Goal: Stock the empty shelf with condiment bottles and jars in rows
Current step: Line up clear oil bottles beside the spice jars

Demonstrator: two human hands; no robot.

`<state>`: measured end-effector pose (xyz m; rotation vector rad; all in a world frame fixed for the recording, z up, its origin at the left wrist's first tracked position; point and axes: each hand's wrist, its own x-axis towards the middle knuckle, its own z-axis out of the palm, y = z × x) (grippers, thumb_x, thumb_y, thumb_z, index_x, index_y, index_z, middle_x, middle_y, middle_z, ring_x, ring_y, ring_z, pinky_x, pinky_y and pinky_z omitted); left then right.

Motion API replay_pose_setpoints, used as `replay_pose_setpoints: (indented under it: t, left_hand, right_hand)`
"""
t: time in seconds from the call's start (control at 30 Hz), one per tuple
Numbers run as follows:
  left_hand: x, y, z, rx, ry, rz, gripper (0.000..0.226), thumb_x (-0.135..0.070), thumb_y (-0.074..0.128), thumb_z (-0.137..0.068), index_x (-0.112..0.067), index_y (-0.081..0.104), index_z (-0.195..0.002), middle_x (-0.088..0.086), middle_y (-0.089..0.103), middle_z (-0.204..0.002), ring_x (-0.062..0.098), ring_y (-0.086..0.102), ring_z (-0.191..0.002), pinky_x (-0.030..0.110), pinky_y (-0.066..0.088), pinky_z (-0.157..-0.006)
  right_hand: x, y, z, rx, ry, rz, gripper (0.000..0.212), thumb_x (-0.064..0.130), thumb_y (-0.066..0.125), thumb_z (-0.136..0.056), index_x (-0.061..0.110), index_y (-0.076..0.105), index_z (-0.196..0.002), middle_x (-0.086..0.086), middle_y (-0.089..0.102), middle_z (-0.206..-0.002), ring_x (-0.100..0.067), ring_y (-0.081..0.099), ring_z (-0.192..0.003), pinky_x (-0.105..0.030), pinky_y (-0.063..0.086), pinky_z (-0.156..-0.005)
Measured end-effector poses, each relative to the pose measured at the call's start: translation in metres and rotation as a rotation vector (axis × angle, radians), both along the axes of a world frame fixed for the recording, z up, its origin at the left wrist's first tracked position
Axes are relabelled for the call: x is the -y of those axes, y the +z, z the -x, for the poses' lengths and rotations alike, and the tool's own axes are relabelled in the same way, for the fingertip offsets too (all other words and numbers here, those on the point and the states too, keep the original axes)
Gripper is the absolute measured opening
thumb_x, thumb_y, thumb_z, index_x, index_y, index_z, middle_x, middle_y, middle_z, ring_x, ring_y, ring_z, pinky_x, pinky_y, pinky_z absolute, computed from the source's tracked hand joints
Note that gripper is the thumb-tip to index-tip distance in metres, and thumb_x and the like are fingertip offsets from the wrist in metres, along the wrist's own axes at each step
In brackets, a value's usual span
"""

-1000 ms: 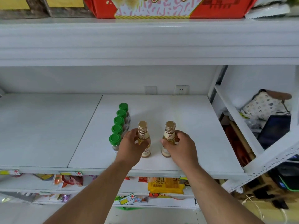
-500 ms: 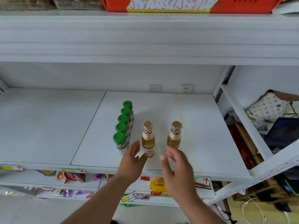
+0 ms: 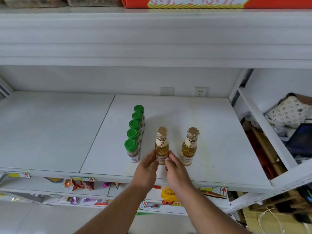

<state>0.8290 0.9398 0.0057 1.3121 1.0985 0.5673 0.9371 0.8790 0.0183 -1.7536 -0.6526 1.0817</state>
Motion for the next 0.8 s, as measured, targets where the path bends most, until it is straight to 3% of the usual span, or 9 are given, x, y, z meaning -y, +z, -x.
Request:
replay_pose_setpoints:
  t: [0.1, 0.2, 0.3, 0.53, 0.67, 0.8]
  left_hand:
    - [-0.004, -0.005, -0.001, -0.009, -0.007, -0.007, 0.049, -0.025, 0.047, -0.1, -0.035, 0.049, -0.147, -0.007, 0.064, -0.136, 0.02, 0.057, -0.126, 0.044, 0.04, -0.116]
    - [-0.01, -0.004, -0.006, 0.0, -0.004, -0.004, 0.051, -0.032, 0.047, -0.102, -0.033, 0.04, -0.153, -0.012, 0.057, -0.144, 0.01, 0.05, -0.135, 0.042, 0.035, -0.12]
    - [-0.019, -0.004, -0.012, 0.008, -0.011, -0.027, 0.054, -0.037, 0.046, -0.1, -0.034, 0.039, -0.154, -0.014, 0.054, -0.147, 0.005, 0.046, -0.138, 0.039, 0.032, -0.121]
    - [-0.049, 0.0, -0.034, 0.03, 0.037, -0.041, 0.052, -0.028, 0.049, -0.104, -0.029, 0.038, -0.155, -0.011, 0.053, -0.148, 0.005, 0.046, -0.138, 0.035, 0.031, -0.121]
    - [-0.068, -0.004, -0.05, 0.059, 0.065, 0.035, 0.063, -0.041, 0.052, -0.092, -0.039, 0.036, -0.153, -0.013, 0.052, -0.148, 0.008, 0.047, -0.137, 0.039, 0.035, -0.119]
    - [-0.086, -0.001, -0.066, 0.121, 0.093, 0.083, 0.063, -0.031, 0.05, -0.092, -0.037, 0.037, -0.153, -0.01, 0.054, -0.146, 0.011, 0.052, -0.133, 0.04, 0.038, -0.117]
  right_hand:
    - [-0.003, 0.0, 0.002, -0.002, -0.011, -0.003, 0.047, 0.033, 0.035, -0.112, 0.033, 0.033, -0.158, 0.011, 0.048, -0.151, -0.017, 0.043, -0.143, -0.034, 0.031, -0.12]
    - [-0.011, 0.0, 0.001, -0.01, -0.021, -0.008, 0.048, 0.034, 0.034, -0.112, 0.032, 0.033, -0.159, 0.013, 0.048, -0.147, -0.017, 0.042, -0.144, -0.032, 0.03, -0.119]
    - [-0.025, -0.005, -0.001, -0.038, -0.059, -0.043, 0.047, 0.033, 0.038, -0.111, 0.032, 0.034, -0.158, 0.007, 0.045, -0.157, -0.015, 0.043, -0.143, -0.033, 0.029, -0.122]
    - [-0.064, -0.009, -0.009, -0.056, -0.128, -0.107, 0.047, 0.026, 0.039, -0.111, 0.026, 0.037, -0.158, 0.003, 0.04, -0.161, -0.015, 0.04, -0.146, -0.021, 0.027, -0.112]
    - [-0.089, -0.011, -0.017, -0.083, -0.166, -0.125, 0.048, 0.018, 0.041, -0.109, 0.023, 0.039, -0.157, 0.0, 0.046, -0.157, -0.016, 0.045, -0.14, -0.021, 0.032, -0.107]
    - [-0.112, -0.014, -0.023, -0.104, -0.221, -0.125, 0.047, 0.021, 0.042, -0.108, 0.028, 0.044, -0.155, 0.006, 0.054, -0.146, -0.017, 0.051, -0.135, -0.028, 0.037, -0.111]
